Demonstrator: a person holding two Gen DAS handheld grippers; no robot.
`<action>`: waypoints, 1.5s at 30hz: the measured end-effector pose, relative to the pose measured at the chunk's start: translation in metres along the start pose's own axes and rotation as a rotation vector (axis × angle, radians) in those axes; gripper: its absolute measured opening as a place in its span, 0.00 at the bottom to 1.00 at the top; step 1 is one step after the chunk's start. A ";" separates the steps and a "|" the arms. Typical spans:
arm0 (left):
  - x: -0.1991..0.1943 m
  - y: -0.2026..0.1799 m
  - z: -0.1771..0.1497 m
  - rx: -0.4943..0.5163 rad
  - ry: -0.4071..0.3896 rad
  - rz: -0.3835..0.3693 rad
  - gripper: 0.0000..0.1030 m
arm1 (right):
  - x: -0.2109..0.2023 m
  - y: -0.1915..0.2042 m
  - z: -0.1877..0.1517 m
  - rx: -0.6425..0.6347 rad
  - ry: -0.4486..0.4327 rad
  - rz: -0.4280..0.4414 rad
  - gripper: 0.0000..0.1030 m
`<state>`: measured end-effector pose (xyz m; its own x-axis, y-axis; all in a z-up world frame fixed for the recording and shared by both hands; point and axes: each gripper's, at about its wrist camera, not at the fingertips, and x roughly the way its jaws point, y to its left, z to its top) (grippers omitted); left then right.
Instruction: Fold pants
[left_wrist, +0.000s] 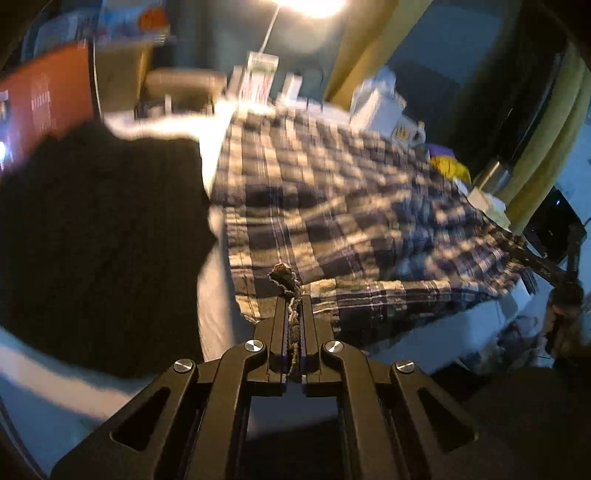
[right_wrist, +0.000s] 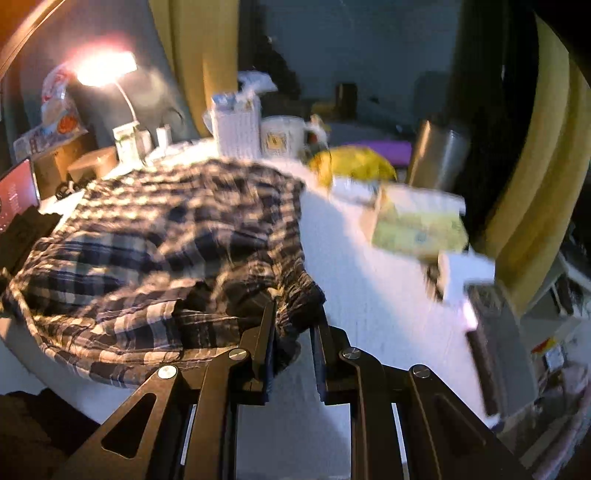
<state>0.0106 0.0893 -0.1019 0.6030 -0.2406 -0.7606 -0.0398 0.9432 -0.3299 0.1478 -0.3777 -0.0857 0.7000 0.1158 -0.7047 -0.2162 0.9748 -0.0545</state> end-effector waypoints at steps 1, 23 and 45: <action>0.002 0.000 -0.004 -0.001 0.017 -0.002 0.03 | 0.005 -0.003 -0.004 0.006 0.015 -0.002 0.17; 0.000 -0.002 0.016 0.045 -0.007 0.007 0.57 | 0.025 -0.014 -0.026 0.032 0.079 -0.012 0.19; 0.000 -0.023 -0.020 0.144 0.144 -0.074 0.34 | 0.025 -0.015 -0.032 0.028 0.080 0.008 0.20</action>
<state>-0.0041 0.0632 -0.1056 0.4792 -0.3309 -0.8129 0.1210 0.9423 -0.3122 0.1473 -0.3958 -0.1250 0.6415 0.1091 -0.7593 -0.2017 0.9790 -0.0297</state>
